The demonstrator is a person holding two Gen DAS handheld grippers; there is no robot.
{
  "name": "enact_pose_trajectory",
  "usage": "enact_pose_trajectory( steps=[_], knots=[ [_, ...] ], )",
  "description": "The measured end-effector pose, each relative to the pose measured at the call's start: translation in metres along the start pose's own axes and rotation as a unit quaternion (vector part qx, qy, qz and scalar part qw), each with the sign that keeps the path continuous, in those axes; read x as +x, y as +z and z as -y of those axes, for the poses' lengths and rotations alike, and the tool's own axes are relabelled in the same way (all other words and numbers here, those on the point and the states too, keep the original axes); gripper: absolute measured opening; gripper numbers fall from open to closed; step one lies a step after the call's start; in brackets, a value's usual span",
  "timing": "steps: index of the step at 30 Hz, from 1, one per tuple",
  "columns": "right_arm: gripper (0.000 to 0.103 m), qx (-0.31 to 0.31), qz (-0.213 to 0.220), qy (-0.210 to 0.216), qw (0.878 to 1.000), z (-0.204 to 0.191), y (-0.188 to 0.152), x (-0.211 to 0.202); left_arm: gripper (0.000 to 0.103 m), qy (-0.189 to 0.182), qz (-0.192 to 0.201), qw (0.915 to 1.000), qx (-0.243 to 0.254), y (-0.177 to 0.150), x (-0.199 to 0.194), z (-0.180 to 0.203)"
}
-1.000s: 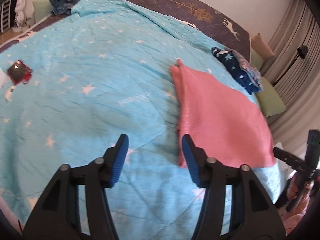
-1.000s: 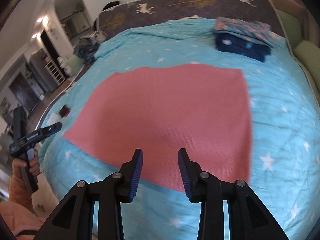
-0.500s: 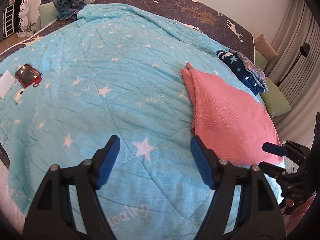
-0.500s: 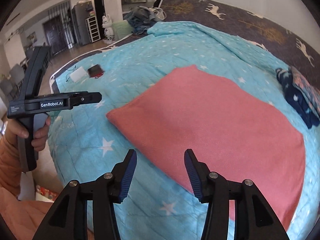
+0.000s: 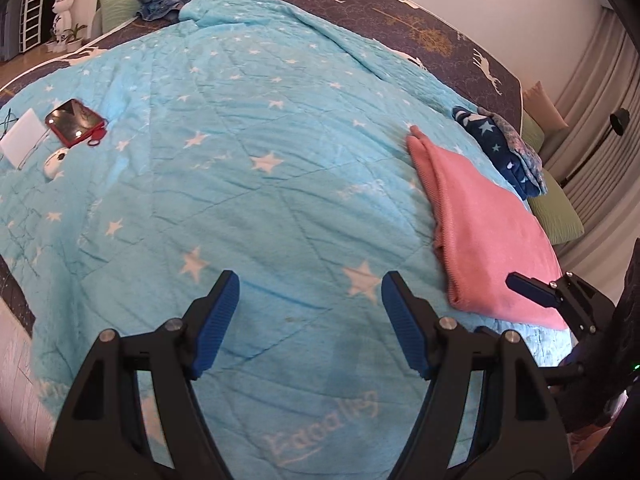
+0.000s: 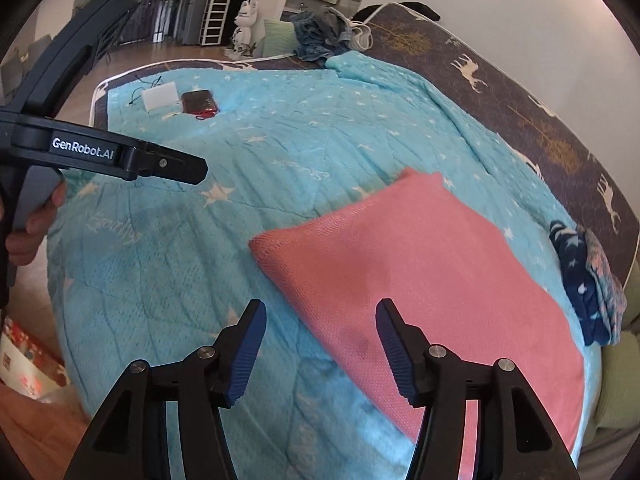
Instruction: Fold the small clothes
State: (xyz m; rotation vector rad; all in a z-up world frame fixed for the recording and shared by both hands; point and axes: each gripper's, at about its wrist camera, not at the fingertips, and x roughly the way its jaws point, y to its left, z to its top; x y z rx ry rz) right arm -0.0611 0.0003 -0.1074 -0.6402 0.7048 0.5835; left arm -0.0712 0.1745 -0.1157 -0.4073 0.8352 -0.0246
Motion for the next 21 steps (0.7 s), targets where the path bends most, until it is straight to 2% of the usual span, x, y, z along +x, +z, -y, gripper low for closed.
enact_pose_trajectory(
  steps=[4,11,13,14,15,18,21],
  knots=[
    [0.058,-0.020,0.017,-0.048,0.999,-0.010,0.004,0.015,0.074,-0.001,0.002,1.0000,-0.003,0.003,-0.001,-0.005],
    [0.055,0.001,0.032,-0.069,0.997,-0.009,0.016,0.028,0.074,-0.002,0.012,0.9999,-0.010,0.015,0.004,-0.011],
    [0.041,0.009,0.031,-0.069,0.997,-0.008,0.019,0.031,0.074,-0.006,0.011,0.9999,-0.011,0.019,0.006,-0.010],
    [0.014,0.017,0.027,-0.061,0.998,-0.006,0.019,0.032,0.074,-0.010,0.009,0.9998,-0.010,0.022,0.008,-0.008],
    [0.009,0.026,0.024,-0.056,0.998,-0.004,0.019,0.031,0.074,-0.016,0.008,0.9998,-0.008,0.024,0.009,-0.006],
    [0.007,0.092,0.039,-0.011,0.995,0.019,0.017,0.020,0.074,-0.054,-0.002,0.9986,0.004,0.034,0.018,0.007],
    [0.007,0.165,0.050,0.033,0.985,0.047,0.012,0.008,0.075,-0.095,-0.024,0.9951,0.008,0.049,0.036,0.025]
  ],
)
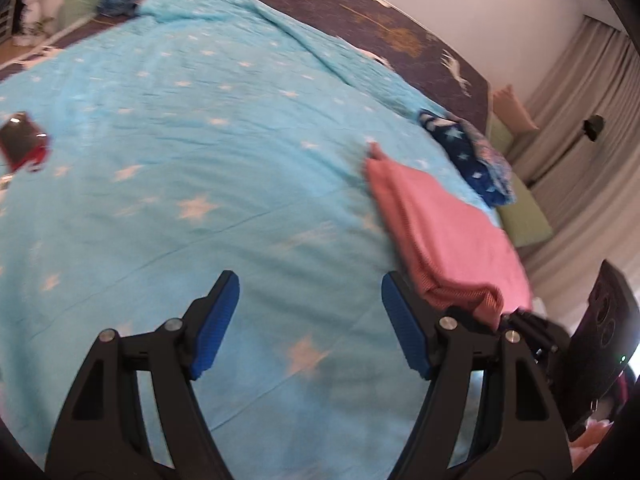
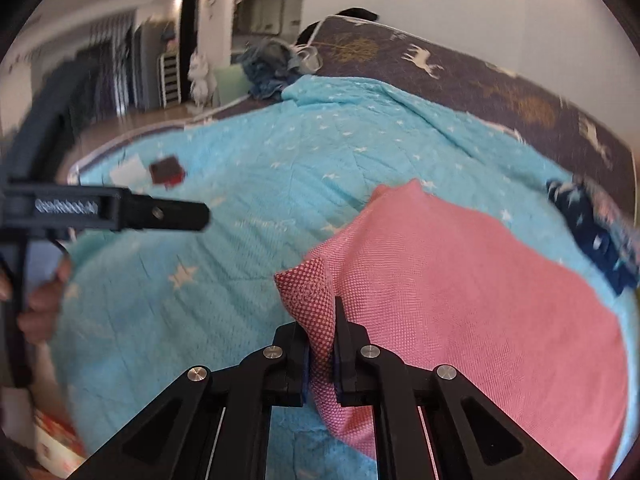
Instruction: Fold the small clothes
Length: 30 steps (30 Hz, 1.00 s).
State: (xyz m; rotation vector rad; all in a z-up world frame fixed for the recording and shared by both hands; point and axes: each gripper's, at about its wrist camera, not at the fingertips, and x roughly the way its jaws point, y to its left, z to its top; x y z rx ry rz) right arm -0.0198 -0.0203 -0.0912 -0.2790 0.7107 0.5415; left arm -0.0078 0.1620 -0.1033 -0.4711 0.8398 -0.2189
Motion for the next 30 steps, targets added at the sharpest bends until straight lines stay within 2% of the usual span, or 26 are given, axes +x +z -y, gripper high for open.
enact_pose_trajectory(
  steps=[4,7,10,11,12,13,14,17,22,30],
  knots=[
    [0.007,0.067,-0.013,0.043,0.997,0.023,-0.001,-0.003,0.079,-0.068,-0.033,0.9970,-0.016,0.024,0.036,0.019],
    [0.007,0.106,-0.020,0.068,0.992,0.036,-0.003,-0.003,0.079,-0.113,-0.072,0.9904,-0.033,0.047,0.072,0.033],
    [0.007,0.117,-0.016,0.074,0.990,0.042,-0.002,-0.005,0.078,-0.126,-0.094,0.9865,-0.048,0.064,0.099,0.040],
    [0.007,0.118,-0.014,0.075,0.990,0.043,-0.002,-0.006,0.071,-0.132,-0.100,0.9849,-0.052,0.069,0.108,0.041],
    [0.007,0.119,-0.013,0.077,0.990,0.044,-0.001,-0.008,0.042,-0.145,-0.103,0.9829,-0.048,0.074,0.115,0.045],
    [0.007,0.120,-0.010,0.078,0.990,0.045,-0.001,-0.009,0.023,-0.151,-0.111,0.9817,-0.037,0.077,0.123,0.050],
    [0.007,0.122,-0.007,0.079,0.989,0.046,-0.001,-0.011,0.009,-0.146,-0.119,0.9816,-0.031,0.080,0.127,0.054],
    [0.007,0.128,0.000,0.082,0.988,0.052,0.000,-0.016,0.009,-0.148,-0.113,0.9820,-0.028,0.084,0.127,0.064],
    [0.007,0.156,0.020,0.095,0.983,0.071,0.000,-0.029,0.008,-0.134,-0.090,0.9867,0.023,0.095,0.109,0.101],
    [0.007,0.176,0.070,0.082,0.978,0.098,-0.013,-0.067,0.008,-0.121,-0.076,0.9847,0.100,0.099,0.097,0.186]
  ],
)
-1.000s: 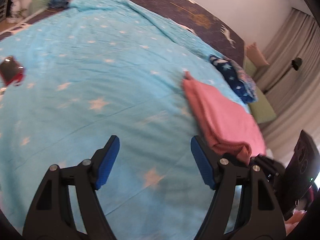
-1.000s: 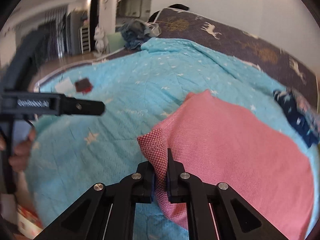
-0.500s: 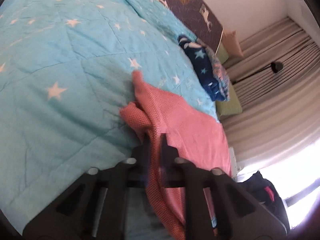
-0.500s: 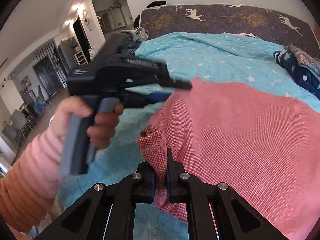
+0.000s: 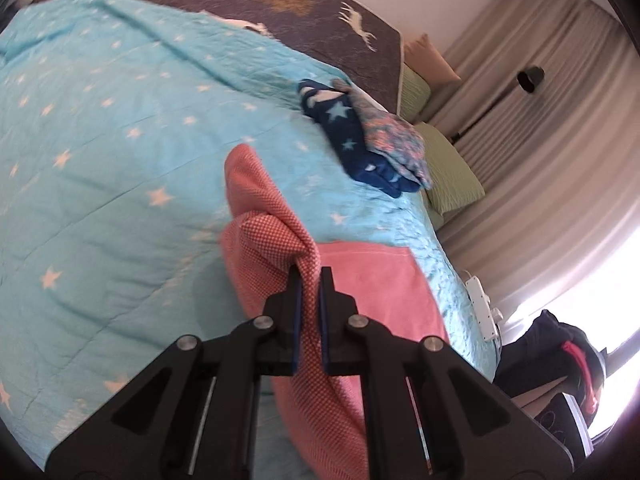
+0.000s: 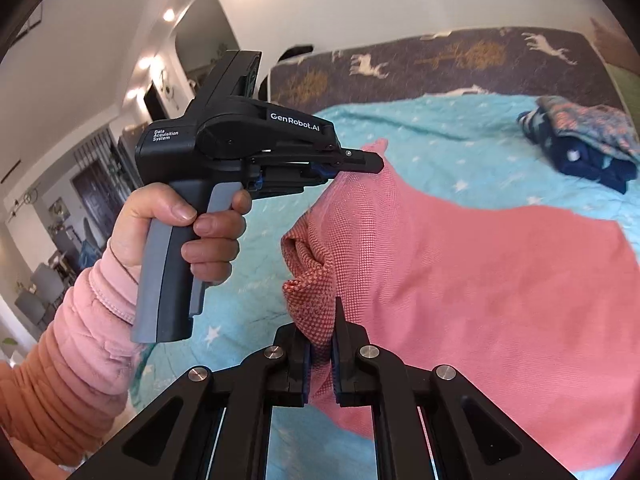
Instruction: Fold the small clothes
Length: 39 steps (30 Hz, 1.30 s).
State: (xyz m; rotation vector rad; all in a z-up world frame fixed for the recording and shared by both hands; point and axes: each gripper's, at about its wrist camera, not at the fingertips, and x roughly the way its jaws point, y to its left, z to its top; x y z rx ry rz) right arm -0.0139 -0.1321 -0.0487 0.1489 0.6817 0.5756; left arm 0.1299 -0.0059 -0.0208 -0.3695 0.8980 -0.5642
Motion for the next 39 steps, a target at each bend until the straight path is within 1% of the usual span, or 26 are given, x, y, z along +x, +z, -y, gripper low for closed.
enact_pose_trajectory(
  steps=[5,8,11,15,19,22,25,28,34,37,38,39],
  knots=[
    [0.006,0.038,0.033,-0.019,0.999,0.035,-0.009,-0.041,0.008,-0.009,-0.016,0.9990,0.041,0.002,0.031,0.059],
    [0.006,0.069,0.051,-0.040,0.995,0.064,-0.017,-0.067,0.008,-0.015,-0.033,0.9974,0.063,0.000,0.057,0.094],
    [0.006,0.093,0.059,-0.058,0.992,0.086,-0.027,-0.085,0.008,-0.024,-0.052,0.9950,0.082,-0.008,0.086,0.127],
    [0.006,0.129,0.062,-0.082,0.986,0.120,-0.040,-0.107,0.008,-0.027,-0.080,0.9919,0.095,-0.021,0.122,0.156],
    [0.006,0.163,0.057,-0.096,0.980,0.149,-0.052,-0.121,0.008,-0.017,-0.104,0.9896,0.098,-0.032,0.151,0.173],
    [0.006,0.178,0.053,-0.096,0.978,0.159,-0.062,-0.128,0.008,-0.006,-0.122,0.9876,0.099,-0.038,0.166,0.179],
    [0.007,0.190,0.049,-0.095,0.976,0.168,-0.068,-0.129,0.008,0.011,-0.132,0.9849,0.112,-0.043,0.177,0.187],
    [0.006,0.201,0.046,-0.090,0.974,0.175,-0.071,-0.130,0.008,0.023,-0.136,0.9823,0.127,-0.047,0.183,0.193],
    [0.007,0.203,0.036,-0.086,0.975,0.179,-0.078,-0.132,0.009,0.032,-0.140,0.9800,0.138,-0.050,0.191,0.197],
    [0.007,0.206,0.030,-0.085,0.974,0.180,-0.083,-0.132,0.010,0.029,-0.139,0.9791,0.146,-0.053,0.194,0.200],
    [0.007,0.207,0.028,-0.085,0.974,0.181,-0.084,-0.132,0.010,0.023,-0.138,0.9788,0.149,-0.054,0.194,0.203],
    [0.007,0.208,0.025,-0.085,0.974,0.182,-0.085,-0.131,0.012,0.018,-0.138,0.9786,0.151,-0.054,0.194,0.205]
  ],
)
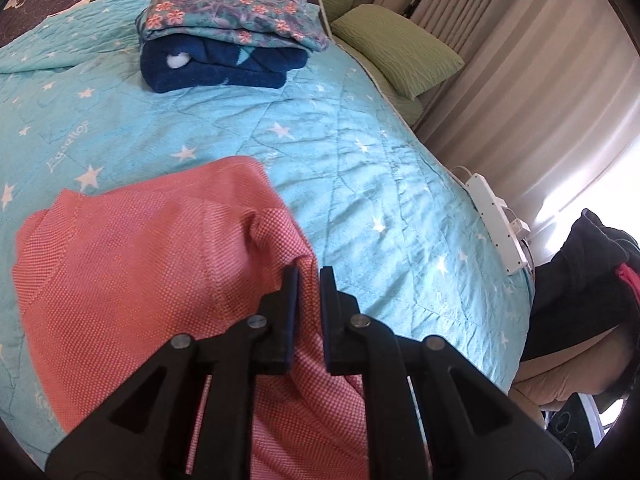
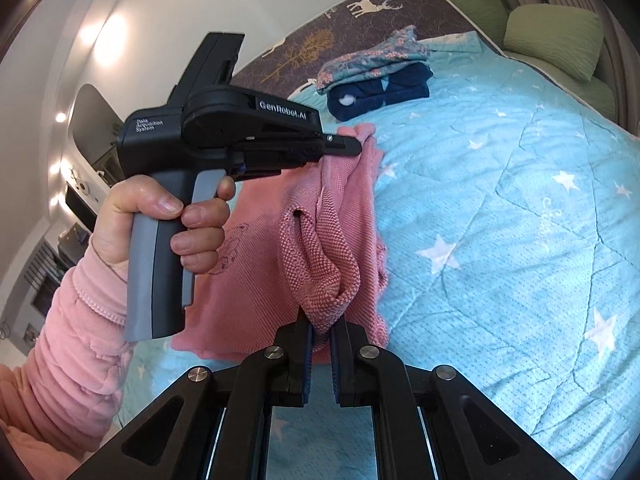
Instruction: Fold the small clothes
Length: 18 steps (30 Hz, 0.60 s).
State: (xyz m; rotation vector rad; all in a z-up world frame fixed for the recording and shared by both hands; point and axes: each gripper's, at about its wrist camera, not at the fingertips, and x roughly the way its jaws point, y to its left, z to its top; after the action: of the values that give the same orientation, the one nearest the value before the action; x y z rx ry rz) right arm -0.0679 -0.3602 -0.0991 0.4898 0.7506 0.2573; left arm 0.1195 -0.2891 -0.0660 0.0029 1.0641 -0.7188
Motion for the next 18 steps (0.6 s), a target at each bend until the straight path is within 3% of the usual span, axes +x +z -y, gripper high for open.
enact_pose_trajectory(
  steps=[4,10,12,18],
  knots=[
    [0.009,0.001,-0.013,-0.003,1.000,0.003,-0.006,0.002,0.013,-0.025,0.010,0.9993,0.025,0.000,-0.010,0.013],
    [0.011,-0.005,-0.023,-0.007,1.000,0.007,-0.010,-0.003,0.028,-0.032,0.053,0.9968,0.051,-0.009,-0.056,0.017],
    [0.014,-0.014,-0.025,-0.014,0.999,0.008,-0.012,-0.009,0.033,-0.024,0.059,0.9969,0.047,-0.016,-0.065,0.009],
    [0.014,-0.017,-0.022,-0.034,0.999,0.017,-0.009,-0.030,0.034,0.047,0.058,0.9968,0.029,-0.068,-0.088,-0.027]
  ],
)
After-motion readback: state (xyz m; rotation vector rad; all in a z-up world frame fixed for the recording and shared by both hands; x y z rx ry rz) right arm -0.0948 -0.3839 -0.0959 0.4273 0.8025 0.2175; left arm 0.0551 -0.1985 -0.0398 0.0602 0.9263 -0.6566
